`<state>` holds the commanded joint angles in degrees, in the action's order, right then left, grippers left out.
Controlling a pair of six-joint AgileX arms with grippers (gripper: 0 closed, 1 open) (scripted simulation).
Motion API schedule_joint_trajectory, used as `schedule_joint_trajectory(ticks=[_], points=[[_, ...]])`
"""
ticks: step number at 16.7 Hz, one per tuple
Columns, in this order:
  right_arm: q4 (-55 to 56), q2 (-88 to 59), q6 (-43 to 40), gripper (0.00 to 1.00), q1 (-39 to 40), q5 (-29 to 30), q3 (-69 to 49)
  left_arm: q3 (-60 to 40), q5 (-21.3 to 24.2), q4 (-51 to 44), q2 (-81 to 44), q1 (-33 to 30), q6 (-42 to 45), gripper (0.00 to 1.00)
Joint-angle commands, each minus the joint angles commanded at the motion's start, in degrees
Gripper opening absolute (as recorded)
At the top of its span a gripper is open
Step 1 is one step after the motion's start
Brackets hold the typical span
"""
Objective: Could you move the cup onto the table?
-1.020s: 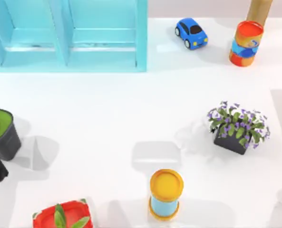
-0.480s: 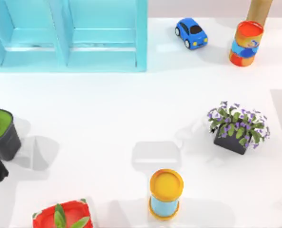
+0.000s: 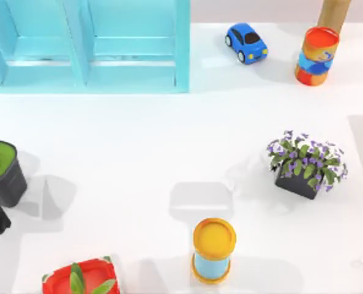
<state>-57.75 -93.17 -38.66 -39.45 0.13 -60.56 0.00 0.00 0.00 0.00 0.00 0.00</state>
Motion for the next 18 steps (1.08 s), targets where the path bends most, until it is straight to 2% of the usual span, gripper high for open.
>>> schedule_joint_trajectory(ticks=[4, 10, 18], points=[[7.26, 0.58, -0.18, 1.00, -0.06, -0.08, 7.52, 0.00, 0.00, 0.00, 0.00, 0.00, 0.00, 1.00], [8.40, 1.08, -0.26, 1.00, -0.24, 0.00, 9.39, 0.00, 0.00, 0.00, 0.00, 0.00, 0.00, 1.00], [8.40, 1.08, -0.26, 0.40, -0.24, 0.00, 9.39, 0.00, 0.00, 0.00, 0.00, 0.00, 0.00, 1.00]])
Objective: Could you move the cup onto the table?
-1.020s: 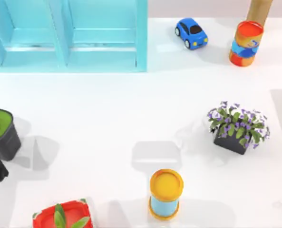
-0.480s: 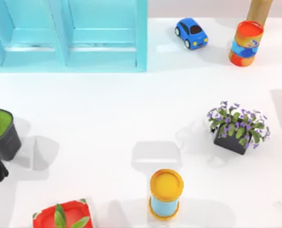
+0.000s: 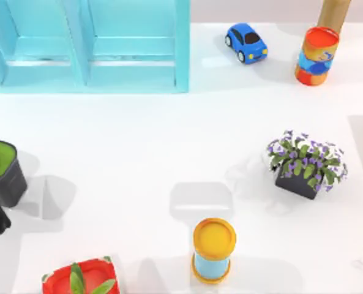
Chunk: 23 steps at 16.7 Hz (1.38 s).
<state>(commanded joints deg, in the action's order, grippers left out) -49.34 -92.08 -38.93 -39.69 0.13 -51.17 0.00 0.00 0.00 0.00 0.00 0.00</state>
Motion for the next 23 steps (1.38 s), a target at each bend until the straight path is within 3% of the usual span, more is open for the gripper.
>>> schedule_joint_trajectory(ticks=[5, 6, 16, 23], points=[[0.00, 0.00, 0.00, 0.02, 0.00, 0.00, 0.00, 0.00, 0.00, 0.00, 0.00, 0.00, 0.00, 1.00], [0.00, 0.00, 0.00, 0.00, 0.00, 0.00, 0.00, 0.00, 0.00, 0.00, 0.00, 0.00, 0.00, 1.00], [-0.77, 0.31, 0.65, 0.00, 0.60, -0.04, -0.45, 0.00, 0.00, 0.00, 0.00, 0.00, 0.00, 1.00], [-10.41, 6.29, 8.36, 0.00, 8.45, -0.07, -3.70, 0.00, 0.00, 0.00, 0.00, 0.00, 0.00, 1.00]])
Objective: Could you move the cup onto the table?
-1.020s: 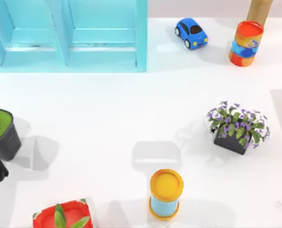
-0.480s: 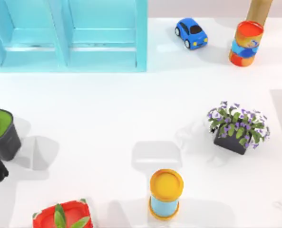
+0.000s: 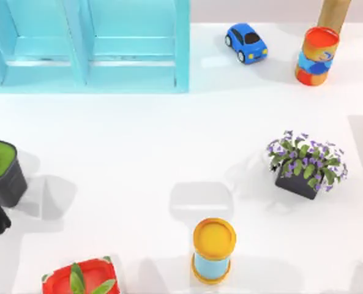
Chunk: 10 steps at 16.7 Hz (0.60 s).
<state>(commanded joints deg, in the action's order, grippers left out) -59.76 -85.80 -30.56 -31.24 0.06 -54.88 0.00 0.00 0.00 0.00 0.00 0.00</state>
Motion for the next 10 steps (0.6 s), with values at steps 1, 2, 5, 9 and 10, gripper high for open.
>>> schedule_joint_trajectory(ticks=[1, 2, 5, 9, 10], points=[[-1.35, 0.87, 1.11, 0.00, 1.13, 0.01, -0.46, 0.00, 0.00, 0.00, 0.00, 0.00, 0.00, 1.00], [-2.70, 1.74, 2.22, 0.00, 2.25, 0.02, -0.93, 0.00, 0.00, 0.00, 0.00, 0.00, 0.00, 1.00], [-6.73, 4.37, 5.55, 0.00, 5.63, 0.05, -2.35, 0.00, 0.00, 0.00, 0.00, 0.00, 0.00, 1.00], [-12.81, 8.19, 10.51, 0.00, 10.70, 0.02, -4.25, 0.00, 0.00, 0.00, 0.00, 0.00, 0.00, 1.00], [-14.20, 9.43, 11.86, 0.00, 12.03, 0.01, -4.75, 0.00, 0.00, 0.00, 0.00, 0.00, 0.00, 1.00]])
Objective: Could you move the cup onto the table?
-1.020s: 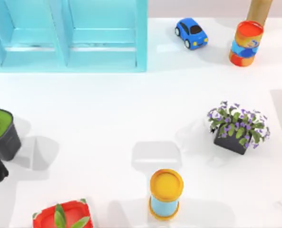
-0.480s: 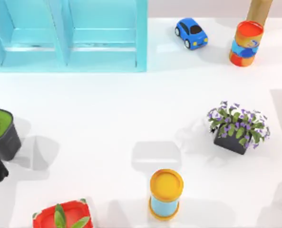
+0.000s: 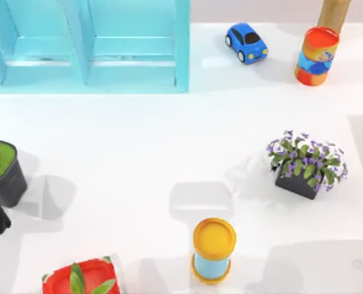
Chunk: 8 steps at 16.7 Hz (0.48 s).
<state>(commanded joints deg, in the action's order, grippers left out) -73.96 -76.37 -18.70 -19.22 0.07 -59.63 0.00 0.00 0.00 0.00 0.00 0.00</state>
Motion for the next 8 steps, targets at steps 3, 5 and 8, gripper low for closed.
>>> schedule_joint_trajectory(ticks=[3, 5, 8], points=[[-0.92, 0.86, 0.92, 0.00, 0.91, -0.02, -0.49, 0.00, 0.00, 0.00, 0.00, 0.00, 0.00, 1.00], [-0.81, 0.59, 0.93, 0.00, 0.66, -0.10, -0.28, 0.00, 0.00, 0.00, 0.00, 0.00, 0.00, 1.00], [-1.45, -1.14, 2.81, 0.00, 2.38, -0.11, -2.26, 0.00, 0.00, 0.00, 0.00, 0.00, 0.00, 1.00]])
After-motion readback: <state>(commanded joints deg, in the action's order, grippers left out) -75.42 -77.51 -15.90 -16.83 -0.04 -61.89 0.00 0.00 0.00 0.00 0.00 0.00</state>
